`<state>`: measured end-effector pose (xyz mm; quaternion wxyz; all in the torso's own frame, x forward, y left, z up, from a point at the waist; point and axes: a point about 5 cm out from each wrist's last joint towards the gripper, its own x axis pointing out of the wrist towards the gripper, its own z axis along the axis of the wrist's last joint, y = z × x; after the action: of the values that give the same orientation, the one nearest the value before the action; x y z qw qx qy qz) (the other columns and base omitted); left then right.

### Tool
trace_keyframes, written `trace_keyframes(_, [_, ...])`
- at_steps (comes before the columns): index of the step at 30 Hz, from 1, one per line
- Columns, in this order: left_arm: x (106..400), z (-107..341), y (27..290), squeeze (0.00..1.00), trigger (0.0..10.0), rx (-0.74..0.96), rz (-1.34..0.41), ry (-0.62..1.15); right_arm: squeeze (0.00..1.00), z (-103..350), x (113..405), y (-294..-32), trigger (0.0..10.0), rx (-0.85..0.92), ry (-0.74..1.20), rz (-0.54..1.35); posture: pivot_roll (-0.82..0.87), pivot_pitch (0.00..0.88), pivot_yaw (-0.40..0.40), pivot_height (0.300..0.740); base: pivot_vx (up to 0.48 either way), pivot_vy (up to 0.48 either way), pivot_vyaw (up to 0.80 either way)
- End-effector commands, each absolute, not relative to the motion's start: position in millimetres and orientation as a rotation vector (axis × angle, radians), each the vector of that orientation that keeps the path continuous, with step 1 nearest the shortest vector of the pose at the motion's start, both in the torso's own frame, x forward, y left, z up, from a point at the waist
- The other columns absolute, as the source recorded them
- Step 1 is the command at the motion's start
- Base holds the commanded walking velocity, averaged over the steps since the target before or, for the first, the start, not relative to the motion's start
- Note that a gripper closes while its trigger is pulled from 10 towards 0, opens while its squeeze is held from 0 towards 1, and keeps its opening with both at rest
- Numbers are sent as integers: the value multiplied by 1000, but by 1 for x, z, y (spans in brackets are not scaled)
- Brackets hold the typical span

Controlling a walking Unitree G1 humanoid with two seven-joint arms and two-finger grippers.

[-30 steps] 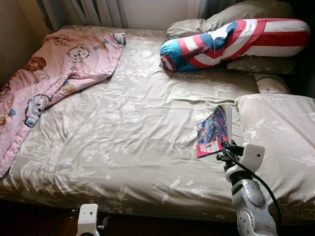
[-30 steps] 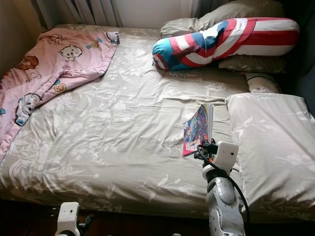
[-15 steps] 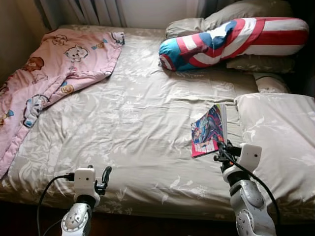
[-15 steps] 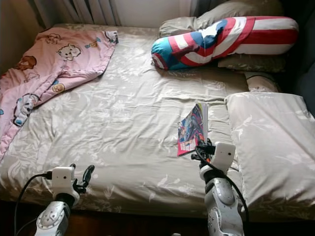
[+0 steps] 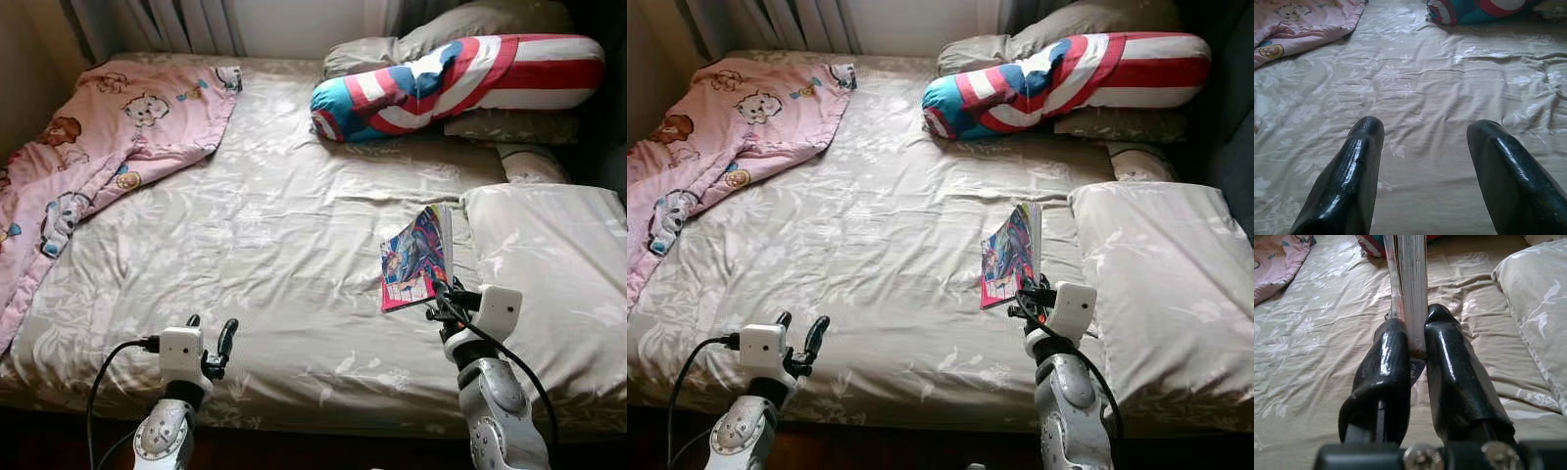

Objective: Clean up the room

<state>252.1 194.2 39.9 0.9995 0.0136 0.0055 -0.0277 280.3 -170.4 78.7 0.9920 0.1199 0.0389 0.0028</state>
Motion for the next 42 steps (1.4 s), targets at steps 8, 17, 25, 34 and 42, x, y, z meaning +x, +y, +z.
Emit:
trace_keyframes(8, [244, 37, 190, 0, 10000, 2, -52, 45, 0, 90, 282, -170, 10000, 213, 33, 33, -18, 143, -34, 700, 0, 0, 0])
trace_keyframes(17, [247, 41, 192, 0, 10000, 2, -39, 40, 0, 92, 281, -171, 10000, 228, 5, 18, -15, 162, -38, 700, 0, 0, 0])
trace_keyframes(25, [247, 43, 192, 0, 10000, 0, -33, 42, 0, 88, 281, -168, 10000, 210, 50, 32, -14, 172, -38, 686, 0, 0, 0])
trace_keyframes(34, [247, 42, 192, 0, 10000, -2, -36, 53, 0, 89, 279, -167, 10000, 222, 24, 32, -11, 178, -36, 681, 0, 0, 0])
trace_keyframes(42, [247, 43, 193, 0, 10000, 4, -34, 59, 0, 86, 280, -164, 10000, 204, 62, 44, -8, 181, -37, 671, 0, 0, 0])
